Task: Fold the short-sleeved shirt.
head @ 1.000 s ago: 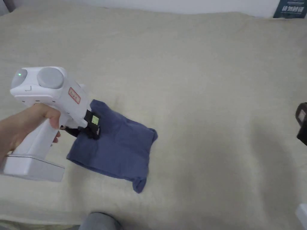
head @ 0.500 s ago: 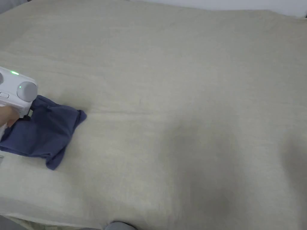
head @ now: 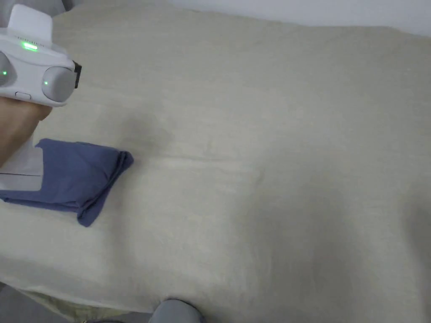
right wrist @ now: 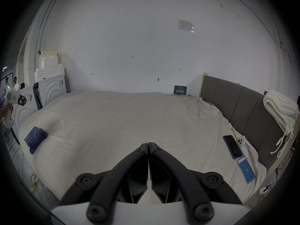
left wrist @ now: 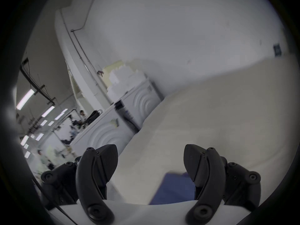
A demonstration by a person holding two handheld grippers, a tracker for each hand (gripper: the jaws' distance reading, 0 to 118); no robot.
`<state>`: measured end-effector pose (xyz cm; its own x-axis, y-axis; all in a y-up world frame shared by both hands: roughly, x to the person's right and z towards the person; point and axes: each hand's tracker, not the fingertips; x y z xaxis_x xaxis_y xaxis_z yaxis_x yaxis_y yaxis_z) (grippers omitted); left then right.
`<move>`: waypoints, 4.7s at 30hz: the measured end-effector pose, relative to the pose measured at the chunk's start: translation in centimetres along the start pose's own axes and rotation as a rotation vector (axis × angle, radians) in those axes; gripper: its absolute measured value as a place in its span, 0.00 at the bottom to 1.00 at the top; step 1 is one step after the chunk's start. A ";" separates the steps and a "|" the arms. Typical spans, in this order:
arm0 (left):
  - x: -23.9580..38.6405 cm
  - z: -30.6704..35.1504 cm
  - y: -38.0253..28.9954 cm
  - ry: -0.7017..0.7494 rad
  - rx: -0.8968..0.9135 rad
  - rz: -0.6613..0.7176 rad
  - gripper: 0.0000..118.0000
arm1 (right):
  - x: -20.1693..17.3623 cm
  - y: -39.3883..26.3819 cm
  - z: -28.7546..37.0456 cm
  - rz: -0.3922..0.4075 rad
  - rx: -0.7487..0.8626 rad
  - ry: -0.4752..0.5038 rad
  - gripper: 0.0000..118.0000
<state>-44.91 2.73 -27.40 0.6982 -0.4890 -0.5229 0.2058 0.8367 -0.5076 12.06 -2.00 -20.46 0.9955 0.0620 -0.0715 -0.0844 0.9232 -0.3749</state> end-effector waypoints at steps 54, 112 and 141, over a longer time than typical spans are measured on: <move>18.4 24.5 -6.7 -0.693 0.230 0.318 0.00 | 3.1 -3.4 4.1 -0.091 0.152 0.003 0.00; 18.8 25.3 -6.9 -0.700 0.231 0.320 0.00 | 2.9 -3.1 4.4 -0.095 0.166 0.023 0.00; 18.9 25.8 -7.0 -0.711 0.234 0.316 0.00 | 2.9 -2.9 4.6 -0.088 0.163 0.032 0.00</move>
<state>-15.42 -6.04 -16.08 0.9998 -0.0131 -0.0177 0.0091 0.9774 -0.2111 15.40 -2.72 -15.30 0.9967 -0.0317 -0.0752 0.0140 0.9740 -0.2260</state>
